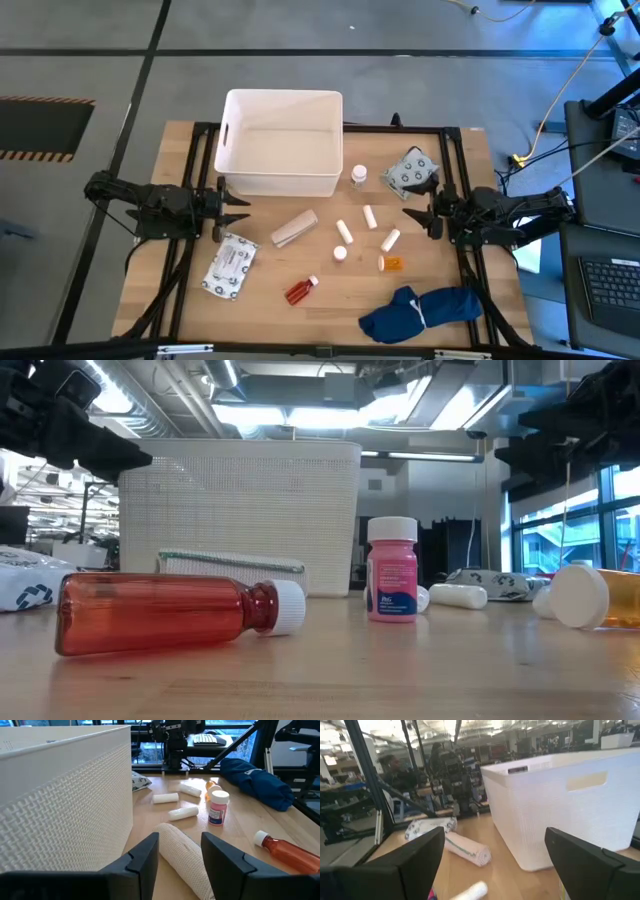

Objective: Pick & place medical supplies in basket/bin
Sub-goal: Put the white medicine bottle into the white bin

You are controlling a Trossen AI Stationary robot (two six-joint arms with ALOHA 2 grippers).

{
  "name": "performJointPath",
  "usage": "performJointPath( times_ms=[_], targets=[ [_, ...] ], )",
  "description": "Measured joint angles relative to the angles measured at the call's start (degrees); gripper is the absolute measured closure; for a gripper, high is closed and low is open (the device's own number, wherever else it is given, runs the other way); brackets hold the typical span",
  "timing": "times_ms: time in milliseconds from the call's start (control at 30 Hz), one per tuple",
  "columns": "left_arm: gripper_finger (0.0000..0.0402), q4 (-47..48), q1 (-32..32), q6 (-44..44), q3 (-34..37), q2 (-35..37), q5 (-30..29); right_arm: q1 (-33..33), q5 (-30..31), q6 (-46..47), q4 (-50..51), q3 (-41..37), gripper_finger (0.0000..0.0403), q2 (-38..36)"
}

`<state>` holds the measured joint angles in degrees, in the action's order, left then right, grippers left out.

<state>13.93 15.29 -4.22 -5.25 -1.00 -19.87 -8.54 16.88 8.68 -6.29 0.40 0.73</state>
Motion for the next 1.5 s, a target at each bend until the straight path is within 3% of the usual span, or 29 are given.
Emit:
performJointPath(
  times_ms=[267, 667, 800, 1167, 1500],
  targets=[
    [0.0258, 0.02, -0.02, 0.01, -0.01, -0.02, 0.0, 0.0, 0.01, 1.94, -0.72, 0.0, 0.0058, 0.0],
    [0.0258, 0.01, 0.0, 0.01, 0.0, -0.01, 0.01, 0.01, 0.13, 25.79, -1.19, 0.0, 0.0058, 0.0],
    [0.0258, 0.02, 0.0, 0.01, -0.01, 0.0, 0.02, 0.02, 4.45, 24.12, -1.2, 0.0, 0.0058, 0.0],
    [0.0258, -0.02, -0.02, -0.84, -0.01, 0.0, -1.97, 0.04, 24.33, 28.57, -7.5, 0.0, 0.0058, 0.02],
    [0.0258, 0.02, -0.02, -13.35, 0.01, -0.01, 10.56, 0.07, 27.68, 24.0, -9.64, 0.93, 0.0058, 1.8]
  ],
)
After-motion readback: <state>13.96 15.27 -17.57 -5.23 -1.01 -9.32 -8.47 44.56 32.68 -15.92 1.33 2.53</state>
